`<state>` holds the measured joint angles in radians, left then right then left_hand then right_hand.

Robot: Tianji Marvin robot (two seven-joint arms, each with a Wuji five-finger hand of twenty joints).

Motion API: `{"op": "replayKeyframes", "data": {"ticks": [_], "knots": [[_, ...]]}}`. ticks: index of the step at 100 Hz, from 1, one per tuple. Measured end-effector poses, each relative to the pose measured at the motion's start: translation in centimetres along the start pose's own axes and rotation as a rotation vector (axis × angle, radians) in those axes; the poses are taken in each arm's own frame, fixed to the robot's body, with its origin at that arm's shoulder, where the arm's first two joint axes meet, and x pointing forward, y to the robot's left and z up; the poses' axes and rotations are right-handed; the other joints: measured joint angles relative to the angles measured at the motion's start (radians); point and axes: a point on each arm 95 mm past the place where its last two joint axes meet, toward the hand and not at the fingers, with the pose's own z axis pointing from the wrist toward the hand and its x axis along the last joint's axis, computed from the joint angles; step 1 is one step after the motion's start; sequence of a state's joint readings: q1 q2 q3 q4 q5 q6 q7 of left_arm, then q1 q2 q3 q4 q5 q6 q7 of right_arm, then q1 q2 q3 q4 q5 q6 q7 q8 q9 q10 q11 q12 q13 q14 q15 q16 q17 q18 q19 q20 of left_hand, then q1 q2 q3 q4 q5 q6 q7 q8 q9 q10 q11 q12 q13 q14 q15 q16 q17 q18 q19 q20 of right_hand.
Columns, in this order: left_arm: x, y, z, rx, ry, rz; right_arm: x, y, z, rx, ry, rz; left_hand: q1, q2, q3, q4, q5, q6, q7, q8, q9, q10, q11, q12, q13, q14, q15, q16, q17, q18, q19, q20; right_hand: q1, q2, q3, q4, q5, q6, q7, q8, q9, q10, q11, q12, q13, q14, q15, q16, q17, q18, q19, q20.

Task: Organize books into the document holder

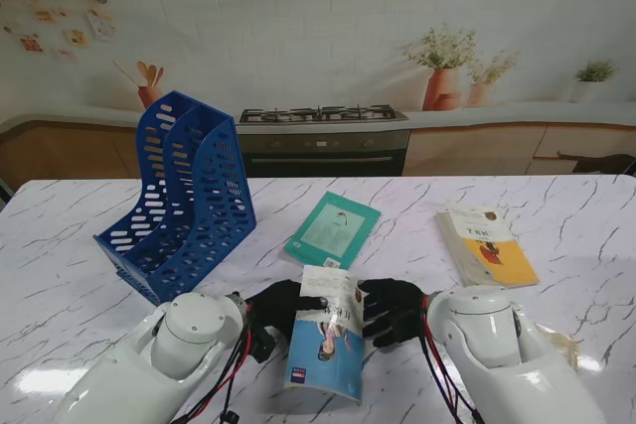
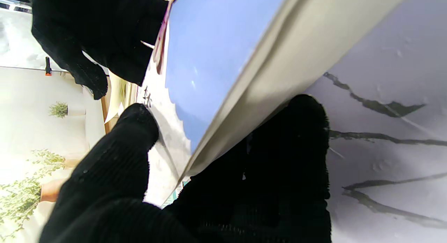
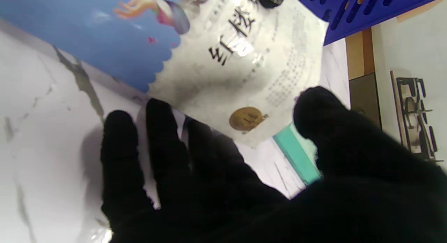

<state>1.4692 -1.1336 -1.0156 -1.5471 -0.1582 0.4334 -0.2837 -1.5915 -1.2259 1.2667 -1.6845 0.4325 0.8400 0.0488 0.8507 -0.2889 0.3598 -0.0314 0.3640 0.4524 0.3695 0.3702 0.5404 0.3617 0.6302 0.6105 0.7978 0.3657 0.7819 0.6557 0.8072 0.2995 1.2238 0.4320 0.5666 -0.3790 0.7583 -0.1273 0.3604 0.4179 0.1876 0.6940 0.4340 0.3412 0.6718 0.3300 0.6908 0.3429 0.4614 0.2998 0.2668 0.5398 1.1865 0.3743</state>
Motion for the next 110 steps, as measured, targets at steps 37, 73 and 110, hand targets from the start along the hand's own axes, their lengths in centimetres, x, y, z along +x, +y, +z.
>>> {"op": "replayKeyframes", "data": {"ticks": [37, 73, 110], "knots": [[-0.24, 0.12, 0.05, 0.050, -0.002, -0.009, 0.02, -0.08, -0.10, -0.003, -0.019, 0.033, 0.000, -0.060, 0.036, -0.065, 0.019, -0.012, 0.095, 0.000, 0.042, -0.027, 0.034, 0.119, 0.060, -0.026, 0.051, 0.068, 0.081, -0.037, 0.087, -0.048, 0.000, -0.035, -0.001, 0.000, -0.010, -0.035, 0.037, 0.090, -0.020, -0.027, 0.028, 0.072, -0.007, -0.015, -0.024, 0.007, -0.037, -0.050, 0.013, -0.011], [-0.43, -0.14, -0.14, 0.070, -0.009, -0.029, -0.10, 0.09, -0.14, 0.008, -0.022, 0.017, 0.031, -0.084, 0.049, -0.065, 0.023, -0.018, 0.120, 0.002, 0.054, -0.033, 0.032, 0.133, 0.062, -0.034, 0.058, 0.089, 0.080, -0.055, 0.091, -0.058, 0.000, -0.083, -0.004, 0.000, 0.076, -0.186, 0.293, 0.274, 0.062, -0.149, 0.256, 0.379, 0.021, -0.212, 0.285, 0.182, -0.010, -0.084, 0.041, 0.160], [-0.52, 0.00, -0.16, 0.082, -0.015, -0.024, -0.95, -0.42, 0.47, -0.015, -0.044, 0.043, 0.210, -0.087, 0.179, -0.048, 0.053, -0.058, 0.165, 0.002, 0.096, -0.064, 0.006, 0.196, 0.082, -0.117, 0.115, 0.100, 0.096, -0.119, 0.092, -0.067, 0.268, -0.127, 0.091, -0.116, 0.186, -0.319, 0.699, 0.088, 0.399, -0.207, 0.251, 0.362, 0.279, -0.257, 0.427, 0.218, 0.424, -0.084, 0.369, 0.364]]}}
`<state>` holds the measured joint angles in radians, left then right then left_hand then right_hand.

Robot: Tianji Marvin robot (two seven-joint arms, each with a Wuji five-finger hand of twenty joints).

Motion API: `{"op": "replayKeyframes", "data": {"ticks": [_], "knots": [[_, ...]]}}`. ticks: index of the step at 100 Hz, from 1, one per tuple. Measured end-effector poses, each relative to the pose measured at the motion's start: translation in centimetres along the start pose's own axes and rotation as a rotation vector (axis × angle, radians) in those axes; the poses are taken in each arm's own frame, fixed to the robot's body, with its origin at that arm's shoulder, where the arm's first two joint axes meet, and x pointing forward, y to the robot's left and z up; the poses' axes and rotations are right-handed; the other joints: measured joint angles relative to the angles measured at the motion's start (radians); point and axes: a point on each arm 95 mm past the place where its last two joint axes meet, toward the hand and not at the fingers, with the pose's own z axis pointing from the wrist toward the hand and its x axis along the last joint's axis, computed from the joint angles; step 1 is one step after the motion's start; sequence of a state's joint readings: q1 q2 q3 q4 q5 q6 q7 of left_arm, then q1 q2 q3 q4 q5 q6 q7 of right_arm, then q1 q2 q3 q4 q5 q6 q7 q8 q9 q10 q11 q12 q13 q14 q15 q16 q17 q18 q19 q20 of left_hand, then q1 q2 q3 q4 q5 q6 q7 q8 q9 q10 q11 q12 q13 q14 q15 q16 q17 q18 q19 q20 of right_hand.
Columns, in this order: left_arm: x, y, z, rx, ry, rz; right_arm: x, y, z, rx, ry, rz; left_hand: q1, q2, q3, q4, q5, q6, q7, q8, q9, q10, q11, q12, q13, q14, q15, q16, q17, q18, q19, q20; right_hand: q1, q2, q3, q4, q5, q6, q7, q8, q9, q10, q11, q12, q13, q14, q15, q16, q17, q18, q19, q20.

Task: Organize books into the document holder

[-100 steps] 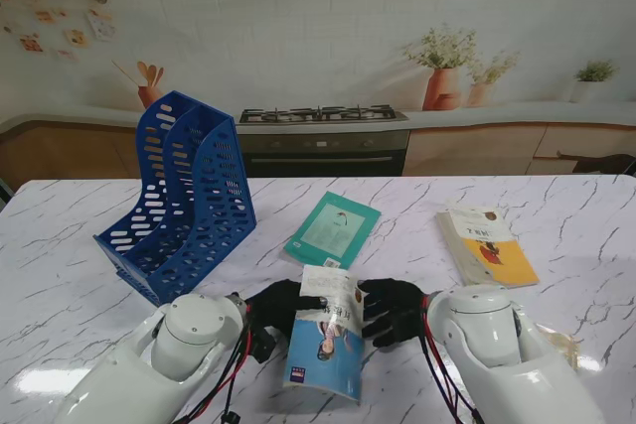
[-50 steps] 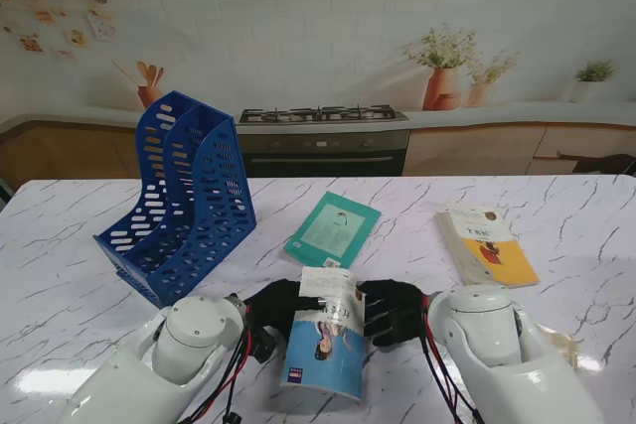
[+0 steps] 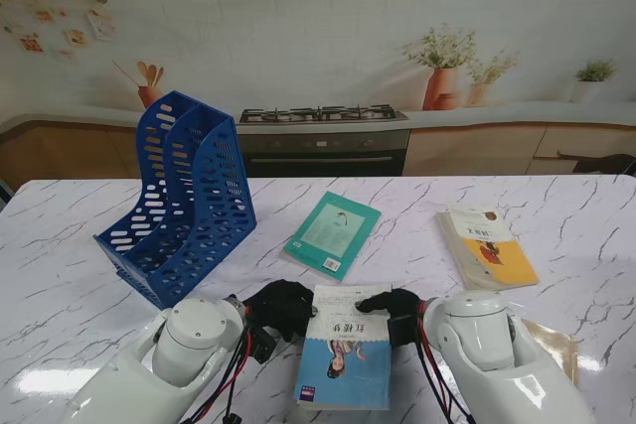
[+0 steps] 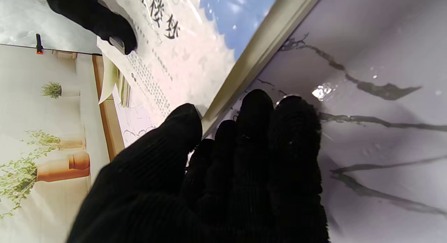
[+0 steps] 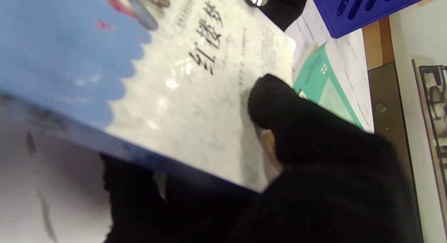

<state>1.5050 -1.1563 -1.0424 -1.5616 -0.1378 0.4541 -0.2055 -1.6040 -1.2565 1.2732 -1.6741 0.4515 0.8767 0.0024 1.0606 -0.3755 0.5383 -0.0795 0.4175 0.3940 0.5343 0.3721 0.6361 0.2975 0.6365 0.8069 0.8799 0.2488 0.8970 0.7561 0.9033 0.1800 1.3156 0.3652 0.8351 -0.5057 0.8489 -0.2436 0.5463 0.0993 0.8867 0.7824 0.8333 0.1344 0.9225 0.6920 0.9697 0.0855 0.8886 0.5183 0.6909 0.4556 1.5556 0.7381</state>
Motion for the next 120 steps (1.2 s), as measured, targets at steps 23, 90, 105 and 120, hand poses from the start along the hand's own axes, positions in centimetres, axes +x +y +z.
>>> {"op": "replayKeyframes", "data": {"ticks": [23, 90, 105, 120], "knots": [[-0.3, 0.3, -0.5, 0.022, 0.016, -0.010, -0.1, 0.0, 0.0, -0.020, 0.095, -0.111, -0.064, 0.003, 0.007, 0.000, 0.001, 0.002, 0.003, -0.001, -0.016, 0.016, -0.018, -0.154, -0.020, -0.004, 0.000, 0.007, -0.052, -0.016, 0.018, 0.009, -0.020, 0.000, 0.036, 0.000, 0.029, 0.029, -0.003, 0.134, 0.046, 0.004, 0.014, -0.021, 0.041, 0.000, 0.080, 0.001, 0.161, 0.000, 0.119, 0.005], [1.0, 0.4, -4.8, 0.172, 0.162, 0.124, 2.3, 0.0, -3.3, 0.006, 0.315, -0.241, -0.143, 0.014, -0.068, 0.021, 0.003, -0.058, -0.096, -0.006, -0.161, 0.024, -0.239, -0.380, -0.403, 0.148, -0.377, -0.195, -0.635, 0.229, -0.136, 0.202, -0.021, 0.014, 0.030, -0.021, 0.029, 0.035, -0.003, 0.319, -0.008, -0.010, 0.140, 0.237, 0.041, -0.005, 0.108, 0.067, 0.133, 0.000, 0.179, 0.082], [2.2, -0.2, -6.0, 0.223, 0.215, 0.169, 3.7, 0.3, -4.2, -0.008, 0.396, -0.348, -0.144, 0.014, -0.089, 0.021, 0.023, -0.073, -0.114, -0.007, -0.173, 0.011, -0.283, -0.406, -0.465, 0.170, -0.487, -0.249, -0.740, 0.260, -0.259, 0.188, -0.021, 0.015, 0.029, -0.021, 0.029, 0.035, -0.003, 0.325, -0.008, -0.011, 0.141, 0.251, 0.041, -0.005, 0.109, 0.079, 0.126, 0.000, 0.181, 0.091], [3.8, -1.4, -7.2, 0.279, 0.257, 0.281, 5.2, 0.5, -4.8, -0.048, 0.504, -0.490, -0.156, 0.012, -0.089, 0.021, 0.028, -0.086, -0.145, -0.016, -0.173, -0.011, -0.308, -0.418, -0.513, 0.176, -0.560, -0.294, -0.819, 0.276, -0.389, 0.127, -0.021, 0.021, 0.020, -0.021, 0.029, 0.035, -0.003, 0.333, -0.008, -0.015, 0.142, 0.261, 0.041, -0.005, 0.111, 0.093, 0.125, 0.000, 0.181, 0.102]]}}
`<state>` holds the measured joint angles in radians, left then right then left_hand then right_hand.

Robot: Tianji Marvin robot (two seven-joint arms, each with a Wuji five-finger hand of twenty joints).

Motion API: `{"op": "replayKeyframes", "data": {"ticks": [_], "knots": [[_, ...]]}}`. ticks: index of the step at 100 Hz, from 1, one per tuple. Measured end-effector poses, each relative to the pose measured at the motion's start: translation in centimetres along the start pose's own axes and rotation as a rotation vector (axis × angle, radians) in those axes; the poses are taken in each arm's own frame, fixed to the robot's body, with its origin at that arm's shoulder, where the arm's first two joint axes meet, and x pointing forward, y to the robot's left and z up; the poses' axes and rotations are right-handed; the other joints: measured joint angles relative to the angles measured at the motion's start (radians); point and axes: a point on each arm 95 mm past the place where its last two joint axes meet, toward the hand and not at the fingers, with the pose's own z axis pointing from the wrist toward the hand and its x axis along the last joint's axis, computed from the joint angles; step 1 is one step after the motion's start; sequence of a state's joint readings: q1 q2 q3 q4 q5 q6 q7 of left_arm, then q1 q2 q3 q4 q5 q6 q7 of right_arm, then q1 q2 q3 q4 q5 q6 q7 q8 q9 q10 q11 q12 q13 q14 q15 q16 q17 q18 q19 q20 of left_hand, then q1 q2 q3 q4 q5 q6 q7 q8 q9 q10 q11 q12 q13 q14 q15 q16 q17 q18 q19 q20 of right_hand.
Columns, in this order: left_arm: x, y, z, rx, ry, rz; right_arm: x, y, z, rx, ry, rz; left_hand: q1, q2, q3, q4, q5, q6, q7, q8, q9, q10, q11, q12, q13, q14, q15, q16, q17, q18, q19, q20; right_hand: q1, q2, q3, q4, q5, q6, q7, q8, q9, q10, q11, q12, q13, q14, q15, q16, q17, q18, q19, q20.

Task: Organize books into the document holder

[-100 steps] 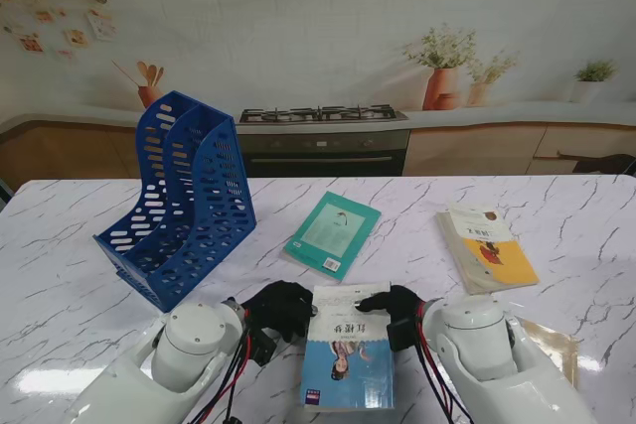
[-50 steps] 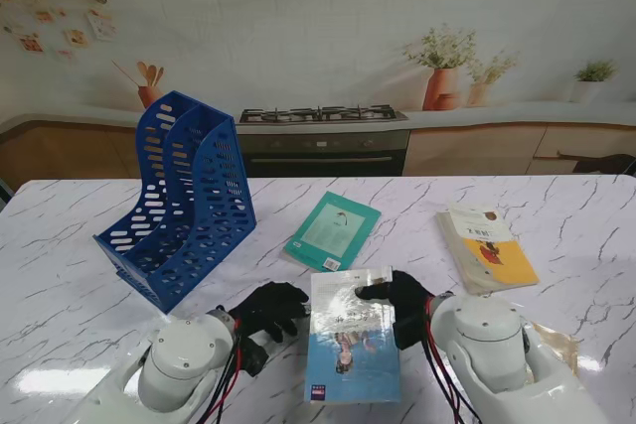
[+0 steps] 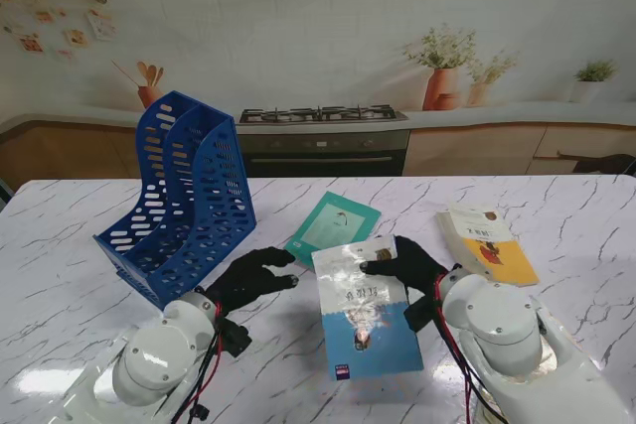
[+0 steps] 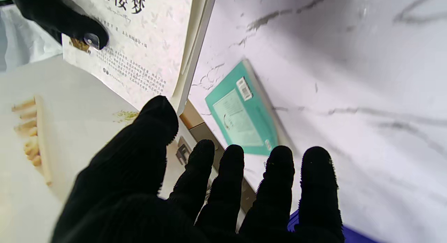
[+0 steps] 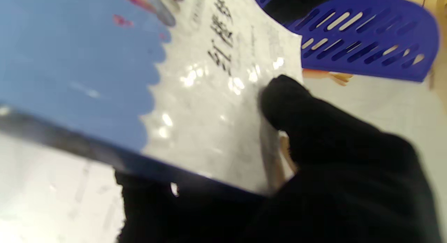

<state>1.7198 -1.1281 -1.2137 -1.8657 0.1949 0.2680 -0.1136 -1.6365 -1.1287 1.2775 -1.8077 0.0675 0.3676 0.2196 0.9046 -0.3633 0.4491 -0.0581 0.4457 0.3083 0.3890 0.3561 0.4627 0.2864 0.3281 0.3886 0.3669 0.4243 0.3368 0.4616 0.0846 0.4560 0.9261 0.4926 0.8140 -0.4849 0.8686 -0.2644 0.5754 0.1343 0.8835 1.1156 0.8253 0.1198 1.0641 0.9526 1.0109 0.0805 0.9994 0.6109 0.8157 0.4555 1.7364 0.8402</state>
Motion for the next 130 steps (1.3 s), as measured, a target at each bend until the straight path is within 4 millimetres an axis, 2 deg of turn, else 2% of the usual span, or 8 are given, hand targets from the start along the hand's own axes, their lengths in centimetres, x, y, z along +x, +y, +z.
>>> {"op": "replayKeyframes", "data": {"ticks": [38, 44, 49, 54, 74, 93, 114, 130], "knots": [[3.8, -3.7, 0.7, 0.035, 0.112, 0.141, 2.0, 1.2, 1.2, 0.007, 0.114, -0.164, -0.051, -0.014, -0.025, 0.001, 0.016, -0.052, -0.081, -0.025, -0.038, -0.052, -0.074, -0.039, -0.061, 0.003, -0.111, -0.054, -0.113, 0.001, -0.233, -0.142, 0.000, 0.011, -0.023, 0.000, 0.000, 0.001, 0.000, 0.022, 0.000, -0.015, 0.012, 0.016, 0.000, 0.000, 0.115, 0.010, -0.024, 0.000, 0.000, 0.024], [4.5, -4.3, 1.3, 0.036, 0.131, 0.152, 2.3, 1.3, 1.3, 0.006, 0.128, -0.178, -0.057, -0.014, -0.034, 0.001, 0.016, -0.061, -0.089, -0.025, -0.038, -0.053, -0.077, -0.040, -0.061, 0.002, -0.111, -0.056, -0.116, 0.001, -0.248, -0.147, 0.000, 0.014, -0.035, 0.000, 0.000, 0.001, 0.000, 0.024, 0.001, -0.026, 0.012, 0.018, 0.000, -0.003, 0.294, 0.029, -0.032, 0.000, 0.001, 0.031], [5.0, -4.7, 2.0, 0.030, 0.148, 0.167, 2.6, 1.4, 1.3, 0.009, 0.139, -0.187, -0.057, -0.014, -0.038, 0.001, 0.016, -0.062, -0.091, -0.025, -0.038, -0.054, -0.081, -0.040, -0.061, 0.002, -0.111, -0.061, -0.124, 0.001, -0.253, -0.154, 0.000, 0.014, -0.041, 0.000, 0.000, 0.001, 0.000, 0.026, 0.001, -0.033, 0.013, 0.026, 0.001, -0.074, 0.400, 0.067, -0.037, 0.000, 0.001, 0.032], [5.5, -5.1, 2.4, 0.026, 0.170, 0.179, 2.8, 1.5, 1.3, 0.014, 0.147, -0.196, -0.058, -0.014, -0.039, 0.001, 0.014, -0.062, -0.093, -0.025, -0.039, -0.054, -0.087, -0.040, -0.061, 0.001, -0.123, -0.064, -0.126, 0.001, -0.260, -0.156, 0.000, 0.016, -0.045, 0.000, 0.000, 0.001, 0.000, 0.030, 0.001, -0.034, 0.013, 0.028, 0.001, -0.089, 0.440, 0.092, -0.043, 0.000, 0.001, 0.036], [7.5, -5.5, 4.3, -0.015, 0.282, 0.227, 3.3, 1.9, 1.0, 0.020, 0.191, -0.237, -0.082, -0.014, -0.076, 0.001, 0.001, -0.074, -0.119, -0.025, -0.063, -0.064, -0.115, -0.049, -0.095, -0.015, -0.162, -0.075, -0.141, -0.003, -0.317, -0.184, 0.000, 0.023, -0.050, 0.000, 0.000, 0.001, 0.000, 0.038, 0.001, -0.035, 0.013, 0.040, 0.001, -0.099, 0.452, 0.108, -0.060, 0.000, 0.001, 0.059], [8.9, -5.4, 5.9, -0.092, 0.361, 0.244, 3.9, 2.4, 0.6, 0.010, 0.235, -0.271, -0.102, -0.014, -0.101, 0.001, -0.001, -0.075, -0.138, -0.026, -0.088, -0.061, -0.136, -0.060, -0.112, -0.025, -0.172, -0.085, -0.151, -0.057, -0.381, -0.195, 0.000, 0.025, -0.055, 0.000, 0.000, 0.001, 0.000, 0.043, 0.001, -0.038, 0.013, 0.046, 0.001, -0.106, 0.454, 0.117, -0.071, 0.000, 0.001, 0.072], [9.1, -4.9, 6.9, -0.189, 0.397, 0.202, 4.3, 2.7, 0.1, 0.009, 0.281, -0.289, -0.119, -0.014, -0.101, 0.002, -0.012, -0.075, -0.101, 0.022, -0.114, -0.044, -0.139, -0.061, -0.121, -0.027, -0.174, -0.090, -0.151, -0.109, -0.431, -0.196, 0.000, 0.025, -0.055, 0.000, 0.000, 0.001, 0.000, 0.047, 0.001, -0.040, 0.012, 0.053, 0.001, -0.110, 0.461, 0.119, -0.073, 0.000, 0.001, 0.074], [8.7, -4.5, 7.5, -0.241, 0.415, 0.240, 4.7, 2.8, 0.1, 0.014, 0.308, -0.306, -0.152, -0.024, -0.098, 0.002, -0.022, -0.075, -0.075, 0.066, -0.114, -0.044, -0.139, -0.061, -0.133, -0.069, -0.181, -0.091, -0.151, -0.141, -0.501, -0.208, 0.000, 0.025, -0.055, 0.000, 0.000, 0.001, 0.000, 0.048, 0.001, -0.041, 0.010, 0.062, 0.001, -0.112, 0.463, 0.120, -0.073, 0.000, 0.001, 0.075]]}}
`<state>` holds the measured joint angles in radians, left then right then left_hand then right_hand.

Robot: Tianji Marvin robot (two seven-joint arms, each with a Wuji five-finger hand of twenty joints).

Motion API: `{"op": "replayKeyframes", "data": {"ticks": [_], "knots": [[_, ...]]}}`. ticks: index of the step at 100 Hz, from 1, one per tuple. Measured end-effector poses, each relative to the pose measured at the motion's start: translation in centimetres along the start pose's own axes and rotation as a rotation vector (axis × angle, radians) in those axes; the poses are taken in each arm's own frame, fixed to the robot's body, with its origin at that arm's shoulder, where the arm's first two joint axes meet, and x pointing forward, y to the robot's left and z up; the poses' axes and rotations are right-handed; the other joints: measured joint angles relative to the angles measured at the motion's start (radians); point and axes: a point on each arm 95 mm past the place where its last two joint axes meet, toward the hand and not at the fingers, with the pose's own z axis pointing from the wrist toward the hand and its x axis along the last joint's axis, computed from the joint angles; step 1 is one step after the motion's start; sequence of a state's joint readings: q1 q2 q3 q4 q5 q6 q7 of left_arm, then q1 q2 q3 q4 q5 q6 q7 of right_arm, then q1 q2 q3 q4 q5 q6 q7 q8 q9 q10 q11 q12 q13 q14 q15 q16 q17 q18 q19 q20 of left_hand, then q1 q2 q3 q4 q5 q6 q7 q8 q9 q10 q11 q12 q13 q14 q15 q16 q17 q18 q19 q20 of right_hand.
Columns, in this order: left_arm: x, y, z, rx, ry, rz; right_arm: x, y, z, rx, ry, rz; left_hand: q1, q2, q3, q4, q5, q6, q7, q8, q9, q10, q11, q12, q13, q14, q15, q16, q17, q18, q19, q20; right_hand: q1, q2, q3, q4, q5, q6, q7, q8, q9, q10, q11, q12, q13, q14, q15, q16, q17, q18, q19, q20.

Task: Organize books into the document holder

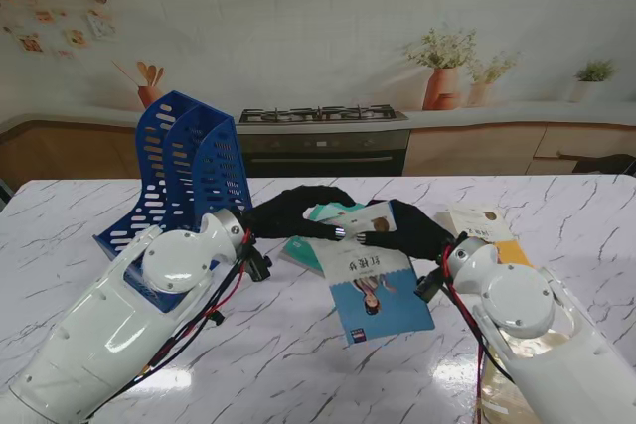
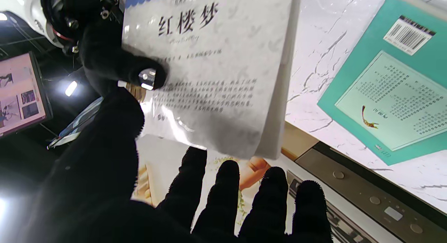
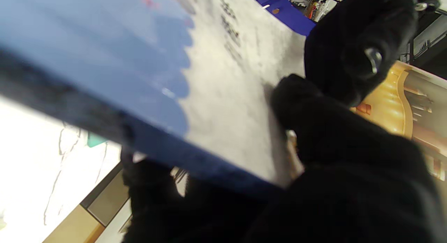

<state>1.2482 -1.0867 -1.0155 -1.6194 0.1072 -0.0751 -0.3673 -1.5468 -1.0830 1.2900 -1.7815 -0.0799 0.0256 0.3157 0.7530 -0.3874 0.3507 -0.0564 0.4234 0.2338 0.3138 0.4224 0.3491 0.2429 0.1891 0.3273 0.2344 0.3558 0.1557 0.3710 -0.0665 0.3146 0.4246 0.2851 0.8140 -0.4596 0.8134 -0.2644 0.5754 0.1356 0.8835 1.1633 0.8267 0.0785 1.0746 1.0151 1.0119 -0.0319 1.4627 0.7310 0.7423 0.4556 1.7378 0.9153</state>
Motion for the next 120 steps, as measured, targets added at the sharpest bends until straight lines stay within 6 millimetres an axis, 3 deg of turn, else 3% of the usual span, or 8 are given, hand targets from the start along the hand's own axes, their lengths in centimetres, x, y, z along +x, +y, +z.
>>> {"op": "replayKeyframes", "data": {"ticks": [10, 23, 47, 58, 72, 90, 101, 120], "knots": [[-0.4, 0.1, 0.1, -0.042, 0.000, 0.003, 0.2, 0.2, 0.0, 0.001, 0.009, -0.009, -0.026, -0.002, 0.014, 0.000, 0.000, 0.000, 0.060, 0.050, 0.034, -0.001, 0.009, 0.024, 0.007, -0.020, 0.000, 0.000, 0.000, -0.002, -0.008, 0.009, 0.000, 0.000, -0.001, 0.000, 0.000, 0.000, 0.000, 0.002, 0.000, -0.001, 0.000, 0.002, 0.000, 0.000, 0.000, 0.002, 0.000, 0.000, 0.000, 0.006], [-0.9, 0.2, 0.2, -0.055, 0.007, -0.008, 0.3, 0.4, 0.1, 0.002, 0.016, -0.013, -0.039, -0.014, 0.078, 0.000, 0.002, 0.000, 0.178, 0.149, 0.152, -0.020, 0.114, 0.119, 0.174, -0.042, 0.089, 0.103, 0.053, -0.003, 0.102, 0.129, 0.000, 0.001, -0.002, 0.000, 0.000, 0.000, 0.000, 0.011, 0.000, -0.001, 0.000, 0.002, 0.000, 0.000, 0.000, 0.011, 0.000, 0.000, 0.000, 0.006], [-2.0, 0.7, 0.5, -0.017, 0.035, -0.075, 0.6, 0.3, 0.3, 0.021, 0.025, -0.012, -0.039, -0.062, 0.182, 0.000, 0.023, -0.038, 0.521, 0.359, 0.301, -0.040, 0.394, 0.357, 0.438, -0.105, 0.619, 0.513, 0.284, -0.003, 0.704, 0.309, 0.000, 0.005, -0.008, 0.000, 0.000, 0.000, 0.000, 0.016, 0.000, -0.004, -0.001, 0.006, 0.001, -0.009, 0.009, 0.013, 0.000, 0.000, 0.000, 0.007], [-2.3, 1.1, 0.7, -0.013, 0.052, -0.088, 0.7, 0.2, 0.5, 0.029, 0.028, -0.009, -0.039, -0.076, 0.205, -0.014, 0.054, -0.065, 0.650, 0.423, 0.384, -0.051, 0.499, 0.429, 0.565, -0.168, 0.814, 0.597, 0.452, -0.002, 0.885, 0.384, 0.000, 0.007, -0.008, 0.000, 0.002, 0.000, 0.000, 0.016, 0.000, -0.004, -0.003, 0.015, 0.001, -0.009, 0.010, 0.015, -0.001, 0.000, 0.000, 0.007], [-2.3, 1.6, 1.0, -0.019, 0.072, -0.133, 0.9, 0.2, 0.7, 0.035, 0.027, -0.007, -0.008, -0.120, 0.183, -0.035, 0.104, -0.114, 0.829, 0.444, 0.500, -0.074, 0.616, 0.488, 0.736, -0.258, 0.967, 0.588, 0.709, -0.018, 1.059, 0.371, 0.000, 0.010, -0.008, 0.000, 0.016, -0.005, 0.000, 0.034, 0.000, -0.004, -0.010, 0.020, 0.014, -0.025, 0.021, 0.027, -0.010, 0.000, 0.000, 0.008], [-2.5, 2.1, 1.6, 0.029, 0.100, -0.211, 1.1, 0.1, 0.9, 0.041, 0.033, -0.003, 0.026, -0.153, 0.194, -0.035, 0.221, -0.152, 0.971, 0.443, 0.694, -0.139, 0.711, 0.503, 0.961, -0.328, 1.111, 0.534, 1.060, -0.094, 1.253, 0.152, 0.000, 0.010, -0.020, 0.000, 0.019, -0.023, 0.000, 0.041, 0.000, -0.011, -0.024, 0.025, 0.014, -0.027, 0.023, 0.040, -0.012, 0.000, 0.000, 0.009], [-2.7, 2.5, 1.8, 0.075, 0.116, -0.222, 1.1, 0.2, 1.0, 0.040, 0.032, 0.009, 0.025, -0.206, 0.242, -0.047, 0.272, -0.159, 0.986, 0.432, 0.776, -0.153, 0.692, 0.477, 0.993, -0.328, 1.212, 0.478, 1.106, -0.187, 1.327, 0.179, 0.000, 0.010, -0.020, 0.000, 0.019, -0.023, 0.000, 0.041, 0.000, -0.011, -0.026, 0.029, 0.014, -0.031, 0.031, 0.041, -0.013, 0.000, 0.000, 0.010], [-2.7, 3.1, 2.0, 0.070, 0.117, -0.230, 0.6, 0.2, 1.0, 0.042, 0.005, 0.066, 0.002, -0.225, 0.328, -0.047, 0.277, -0.138, 0.993, 0.509, 0.833, -0.153, 0.619, 0.409, 1.013, -0.336, 1.272, 0.439, 1.120, -0.206, 1.341, 0.283, 0.000, 0.010, -0.020, 0.000, 0.028, -0.025, 0.000, -0.044, 0.003, -0.011, -0.104, -0.079, 0.014, -0.031, 0.028, 0.055, -0.039, 0.000, -0.011, 0.009]]}}
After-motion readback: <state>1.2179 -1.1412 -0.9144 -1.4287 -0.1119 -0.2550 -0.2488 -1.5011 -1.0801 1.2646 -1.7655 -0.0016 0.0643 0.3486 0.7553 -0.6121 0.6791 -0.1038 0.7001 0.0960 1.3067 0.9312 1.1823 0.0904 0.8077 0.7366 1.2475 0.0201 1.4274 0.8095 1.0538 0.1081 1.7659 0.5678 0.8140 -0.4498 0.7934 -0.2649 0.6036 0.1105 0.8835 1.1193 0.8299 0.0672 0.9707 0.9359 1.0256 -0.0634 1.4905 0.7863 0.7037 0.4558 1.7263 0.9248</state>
